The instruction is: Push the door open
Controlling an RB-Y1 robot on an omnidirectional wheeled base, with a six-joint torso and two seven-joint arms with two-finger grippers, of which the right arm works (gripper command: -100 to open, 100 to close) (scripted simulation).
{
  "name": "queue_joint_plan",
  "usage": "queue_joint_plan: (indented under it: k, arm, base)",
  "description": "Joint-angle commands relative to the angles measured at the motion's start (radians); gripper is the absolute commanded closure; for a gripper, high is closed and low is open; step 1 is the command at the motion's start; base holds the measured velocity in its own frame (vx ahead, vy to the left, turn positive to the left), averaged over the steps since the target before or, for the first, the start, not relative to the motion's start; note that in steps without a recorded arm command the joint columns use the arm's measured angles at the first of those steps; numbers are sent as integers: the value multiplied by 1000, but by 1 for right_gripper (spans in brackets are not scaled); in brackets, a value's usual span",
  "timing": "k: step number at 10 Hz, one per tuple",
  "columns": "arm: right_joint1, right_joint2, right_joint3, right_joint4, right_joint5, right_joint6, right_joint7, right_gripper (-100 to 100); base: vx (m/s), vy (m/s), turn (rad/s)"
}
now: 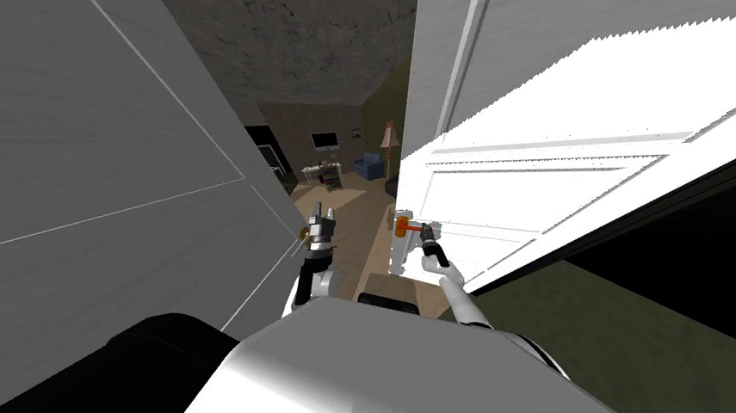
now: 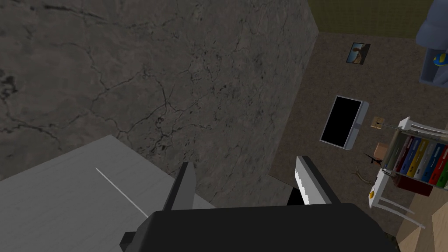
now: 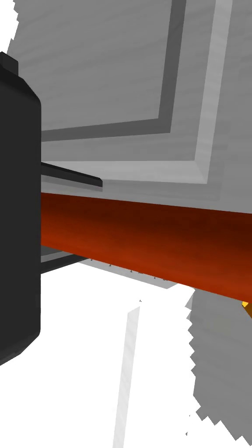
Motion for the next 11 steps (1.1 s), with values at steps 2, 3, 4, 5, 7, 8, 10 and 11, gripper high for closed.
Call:
queue_joint_plan:
  k: [2, 3, 4, 5, 7, 8, 10, 11]
  arm:
    - [-10, -29, -24, 1, -20, -18, 17, 100]
    - [-18, -31, -28, 11, -48, -25, 49, 100]
    - [-22, -31, -30, 16, -62, -28, 65, 100]
    - [-34, -23, -14, 44, -82, -35, 81, -100]
    - [-45, -17, -6, 57, -128, -45, 126, -100]
    - [-48, -14, -3, 60, -142, -48, 139, -100]
    - [-58, 0, 5, 71, -185, -56, 181, -100]
    - [-64, 13, 11, 79, -214, -62, 209, -100]
  base:
    - [89, -20, -76]
    - [140, -17, -114]
    - [185, -19, -239]
    - [8, 19, -35]
    - [-162, 53, 37]
    - [-177, 75, 1]
    - [-164, 59, 11]
    - [-158, 48, 14]
